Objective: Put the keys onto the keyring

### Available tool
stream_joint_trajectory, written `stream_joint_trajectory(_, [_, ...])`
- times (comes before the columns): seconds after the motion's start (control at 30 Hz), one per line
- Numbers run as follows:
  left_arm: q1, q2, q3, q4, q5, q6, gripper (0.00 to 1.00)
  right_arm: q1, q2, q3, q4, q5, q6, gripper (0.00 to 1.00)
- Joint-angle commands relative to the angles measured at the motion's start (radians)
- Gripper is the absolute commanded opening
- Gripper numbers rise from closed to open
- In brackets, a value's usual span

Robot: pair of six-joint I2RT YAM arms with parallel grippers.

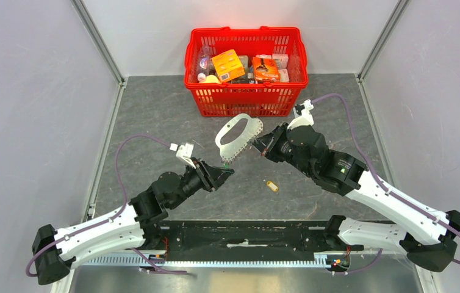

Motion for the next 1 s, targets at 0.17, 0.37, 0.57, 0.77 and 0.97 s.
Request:
stream_joint_trajectory(0.17, [-0.004,-0.04,0.043,-0.03,0.065,-0.093,0.46,0.004,-0.006,0.03,0.051,0.028,0.012,0.01])
stream_joint_trajectory(0.37, [-0.004,-0.132,0.041,-0.122,0.017,-0.072,0.45,0.004,0.002,0.04,0.049,0.015,0.009,0.01])
stream_joint_trajectory(0.57, [-0.004,-0.212,0.096,-0.321,-0.028,-0.023,0.45,0.005,-0.002,0.053,0.023,0.007,-0.008,0.01])
stream_joint_trajectory(0.77, [-0.004,-0.281,0.18,-0.491,-0.015,0.011,0.45,0.004,-0.007,0.063,-0.02,-0.015,-0.044,0.01])
stream_joint_trajectory(0.97, [-0.005,-0.315,0.249,-0.543,0.064,0.056,0.45,0.003,-0.01,0.115,-0.077,-0.093,-0.097,0.0])
